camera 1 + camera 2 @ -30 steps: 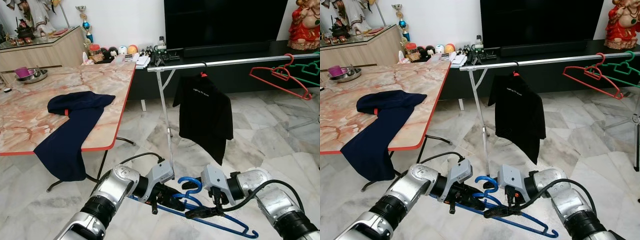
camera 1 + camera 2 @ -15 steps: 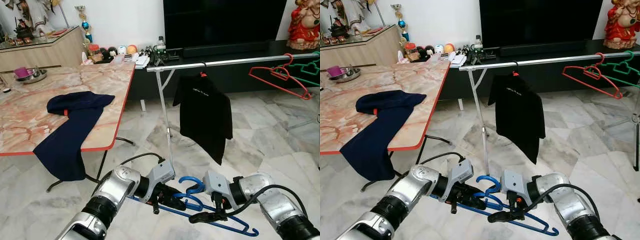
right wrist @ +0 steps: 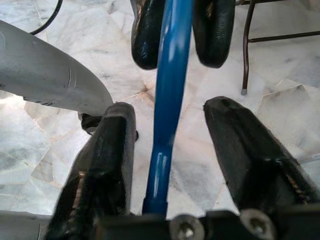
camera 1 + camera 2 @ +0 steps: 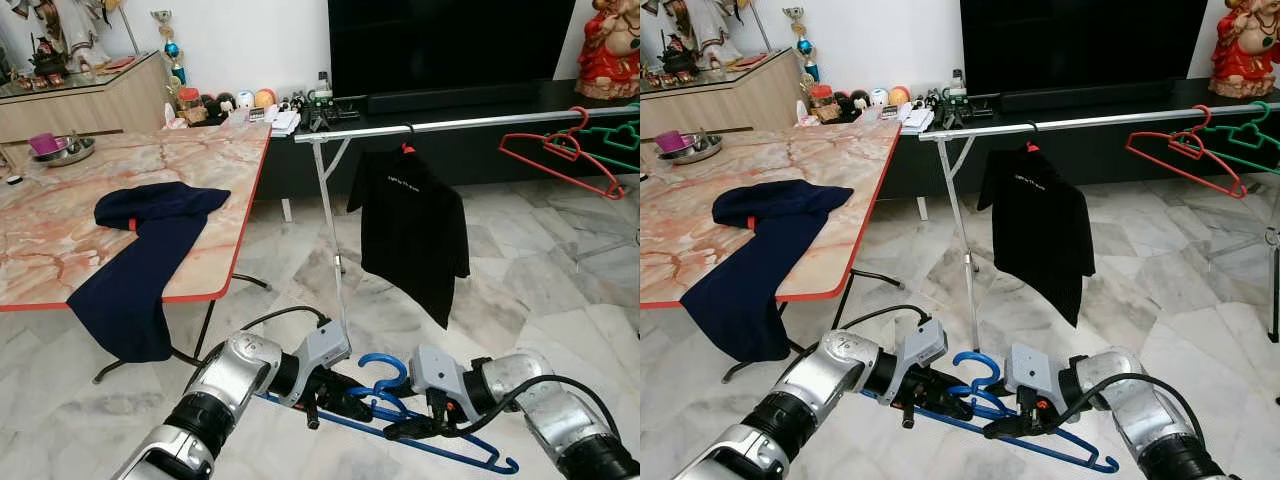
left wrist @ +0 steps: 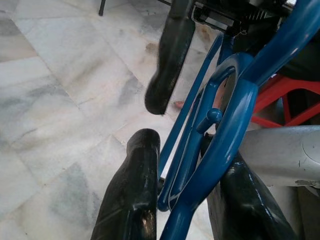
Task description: Hang hanger
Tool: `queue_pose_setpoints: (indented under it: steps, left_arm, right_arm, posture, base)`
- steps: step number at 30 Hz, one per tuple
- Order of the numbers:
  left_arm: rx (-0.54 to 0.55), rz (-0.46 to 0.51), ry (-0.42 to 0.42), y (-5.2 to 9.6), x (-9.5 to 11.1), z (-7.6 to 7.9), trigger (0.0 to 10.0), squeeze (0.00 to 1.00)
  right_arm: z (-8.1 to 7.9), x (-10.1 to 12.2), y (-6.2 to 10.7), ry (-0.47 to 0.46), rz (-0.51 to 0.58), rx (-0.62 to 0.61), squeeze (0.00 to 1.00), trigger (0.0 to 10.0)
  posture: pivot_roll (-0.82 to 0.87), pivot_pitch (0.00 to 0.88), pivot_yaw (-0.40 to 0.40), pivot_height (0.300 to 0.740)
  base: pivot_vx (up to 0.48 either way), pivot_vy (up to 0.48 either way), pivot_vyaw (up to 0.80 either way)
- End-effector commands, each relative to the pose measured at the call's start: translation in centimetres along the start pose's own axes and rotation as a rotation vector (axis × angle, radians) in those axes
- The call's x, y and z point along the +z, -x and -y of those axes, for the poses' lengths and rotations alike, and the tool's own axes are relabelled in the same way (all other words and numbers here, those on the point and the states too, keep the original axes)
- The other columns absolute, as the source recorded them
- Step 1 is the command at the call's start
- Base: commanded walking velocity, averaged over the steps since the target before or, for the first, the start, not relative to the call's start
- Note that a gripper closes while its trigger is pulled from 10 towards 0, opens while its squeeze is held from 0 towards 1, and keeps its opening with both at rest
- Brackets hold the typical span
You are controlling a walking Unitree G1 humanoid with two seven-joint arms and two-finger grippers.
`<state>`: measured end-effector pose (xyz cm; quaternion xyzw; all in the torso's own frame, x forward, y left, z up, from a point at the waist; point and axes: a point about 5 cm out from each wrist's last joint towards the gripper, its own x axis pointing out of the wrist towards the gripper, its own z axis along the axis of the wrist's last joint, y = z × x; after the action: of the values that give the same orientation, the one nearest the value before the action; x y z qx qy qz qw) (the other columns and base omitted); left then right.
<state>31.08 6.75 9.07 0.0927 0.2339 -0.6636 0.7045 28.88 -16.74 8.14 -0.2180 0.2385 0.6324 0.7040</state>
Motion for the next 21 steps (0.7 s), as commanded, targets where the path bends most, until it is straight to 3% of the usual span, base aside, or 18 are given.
queue_pose_setpoints:
  steps: [1,21]
  left_arm:
    - [0.003,-0.002,-0.001,0.39,0.06,-0.07,10.0,0.0]
    - [0.001,0.006,-0.05,0.35,0.07,0.18,10.0,0.0]
  right_arm:
    - [-0.02,0.08,-0.21,0.007,-0.008,0.0,0.0,0.0]
    - [0.01,0.0,-0.44,0.003,0.0,-0.021,0.0,0.0]
  posture:
    - [0.0,0.0,0.1,0.74]
    - [0.01,0.0,0.091,0.74]
  base:
    - [0.0,0.0,0.0]
    - [0.0,0.0,0.0]
